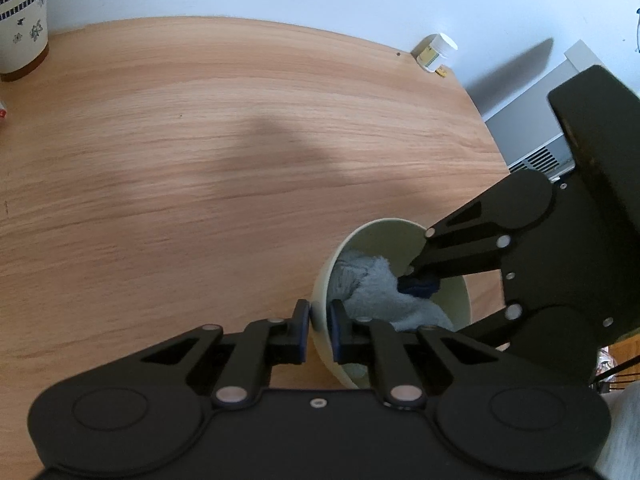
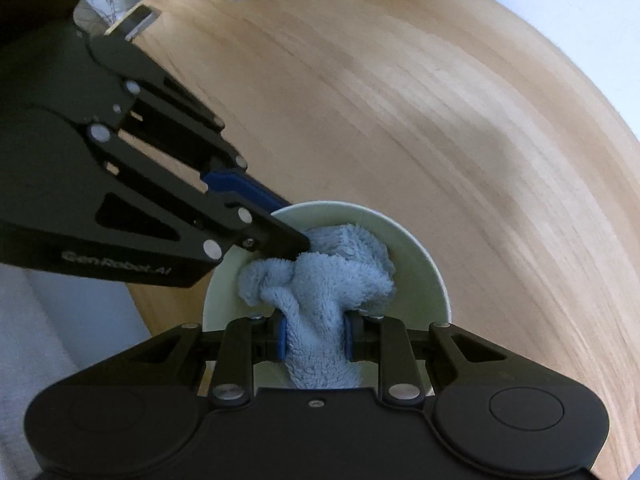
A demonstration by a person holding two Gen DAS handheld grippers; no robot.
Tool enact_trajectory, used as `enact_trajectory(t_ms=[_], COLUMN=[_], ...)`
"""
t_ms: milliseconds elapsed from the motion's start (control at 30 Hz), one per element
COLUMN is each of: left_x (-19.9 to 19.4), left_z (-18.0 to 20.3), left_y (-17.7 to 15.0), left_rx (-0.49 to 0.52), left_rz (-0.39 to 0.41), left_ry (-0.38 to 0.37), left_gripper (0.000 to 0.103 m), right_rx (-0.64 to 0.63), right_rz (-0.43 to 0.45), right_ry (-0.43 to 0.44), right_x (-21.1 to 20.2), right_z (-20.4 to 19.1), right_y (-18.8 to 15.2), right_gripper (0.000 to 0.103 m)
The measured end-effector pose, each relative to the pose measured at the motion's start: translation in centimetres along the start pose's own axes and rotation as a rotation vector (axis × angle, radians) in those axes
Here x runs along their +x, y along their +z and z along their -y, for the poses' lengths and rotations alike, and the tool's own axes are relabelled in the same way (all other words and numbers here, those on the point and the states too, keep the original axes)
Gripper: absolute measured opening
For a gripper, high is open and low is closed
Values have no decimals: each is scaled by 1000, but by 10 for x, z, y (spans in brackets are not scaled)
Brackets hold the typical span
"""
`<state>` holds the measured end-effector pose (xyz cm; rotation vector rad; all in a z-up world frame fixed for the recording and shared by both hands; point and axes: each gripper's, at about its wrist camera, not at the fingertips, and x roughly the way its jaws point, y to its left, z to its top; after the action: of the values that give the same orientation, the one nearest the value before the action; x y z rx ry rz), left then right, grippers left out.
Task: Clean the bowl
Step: 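Keep rubbing the towel inside the bowl with the right gripper while the left gripper holds the rim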
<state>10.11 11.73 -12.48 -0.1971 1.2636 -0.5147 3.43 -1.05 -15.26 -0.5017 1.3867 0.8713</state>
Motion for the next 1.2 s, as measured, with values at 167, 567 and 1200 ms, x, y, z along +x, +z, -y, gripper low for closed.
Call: enact_trajectory(t_ms=[167,567,1200], left_x=[1,5,8], left_z=[2,13,12], left_y=[1,1,6], left_rx=[7,70,165], left_rz=[-5,-15,-40], left_ry=[2,34,33], left_gripper=[10,13,14], right_rx=[5,93,-92], right_rz=[-9,0,-30], right_ry=[-10,-152,-134], right_x=[1,-26,-26], right_z=[0,-1,-13], right_y=[5,-10,-9], right_gripper=[27,27,27])
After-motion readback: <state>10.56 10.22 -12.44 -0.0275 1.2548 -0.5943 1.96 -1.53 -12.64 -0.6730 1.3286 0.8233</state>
